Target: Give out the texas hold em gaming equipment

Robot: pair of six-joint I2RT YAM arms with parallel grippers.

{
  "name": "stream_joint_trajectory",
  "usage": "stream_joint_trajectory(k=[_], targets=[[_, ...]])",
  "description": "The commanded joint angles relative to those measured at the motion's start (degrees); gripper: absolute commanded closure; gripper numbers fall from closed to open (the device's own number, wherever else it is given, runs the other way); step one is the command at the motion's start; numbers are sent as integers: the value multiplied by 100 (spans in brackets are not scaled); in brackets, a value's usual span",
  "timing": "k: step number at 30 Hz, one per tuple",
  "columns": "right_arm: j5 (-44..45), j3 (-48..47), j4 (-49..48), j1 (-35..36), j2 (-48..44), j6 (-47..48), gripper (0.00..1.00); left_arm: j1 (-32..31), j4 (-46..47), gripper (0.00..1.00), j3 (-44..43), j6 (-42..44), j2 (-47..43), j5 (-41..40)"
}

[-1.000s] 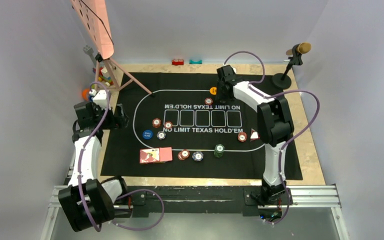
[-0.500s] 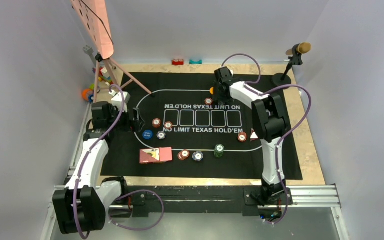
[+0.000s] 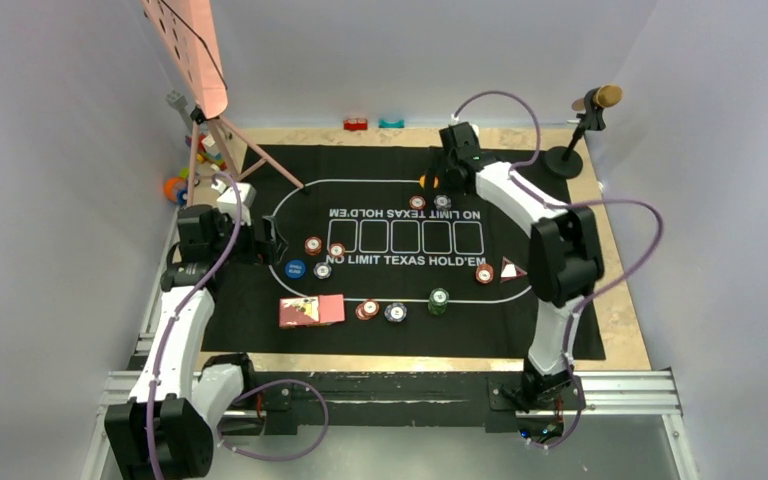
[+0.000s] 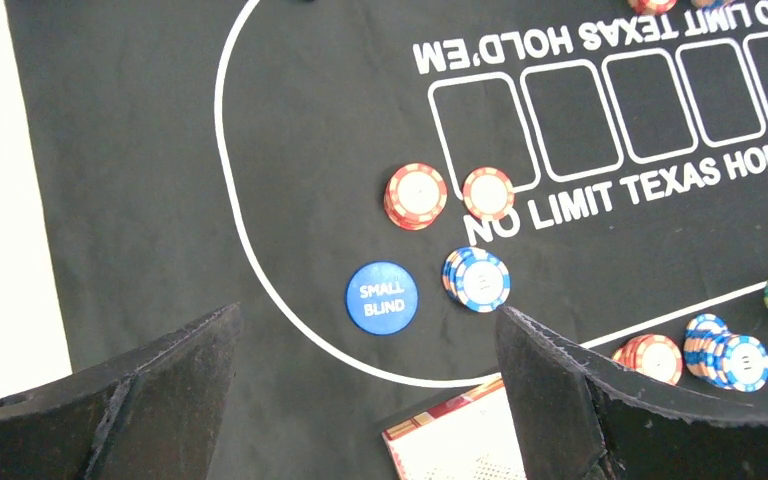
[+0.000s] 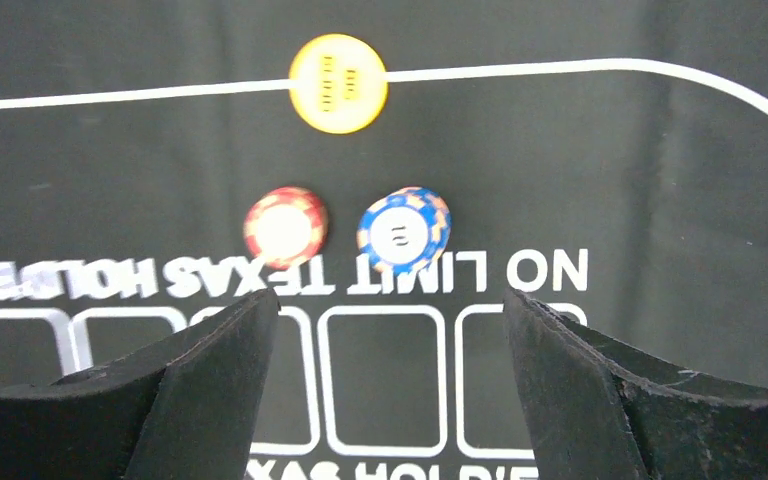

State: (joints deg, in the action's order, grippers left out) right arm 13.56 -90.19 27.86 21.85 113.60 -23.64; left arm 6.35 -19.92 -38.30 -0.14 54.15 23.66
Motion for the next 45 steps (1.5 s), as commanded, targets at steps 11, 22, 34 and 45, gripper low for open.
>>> stream_joint_trajectory(k=[11, 22, 34, 45], targets=[[130, 751, 362, 1699, -2018, -49, 13, -7, 98, 0, -976, -116, 580, -240], [99, 1839, 238, 2722, -2754, -96, 12, 2, 745, 0, 265, 197, -45, -134], [126, 2522, -8, 3600, -2413, -332, 12, 9, 755, 0, 404, 202, -333, -82], [-140, 3218, -402, 3752, -2157, -474, 14, 15, 746, 0, 393, 181, -224, -55]])
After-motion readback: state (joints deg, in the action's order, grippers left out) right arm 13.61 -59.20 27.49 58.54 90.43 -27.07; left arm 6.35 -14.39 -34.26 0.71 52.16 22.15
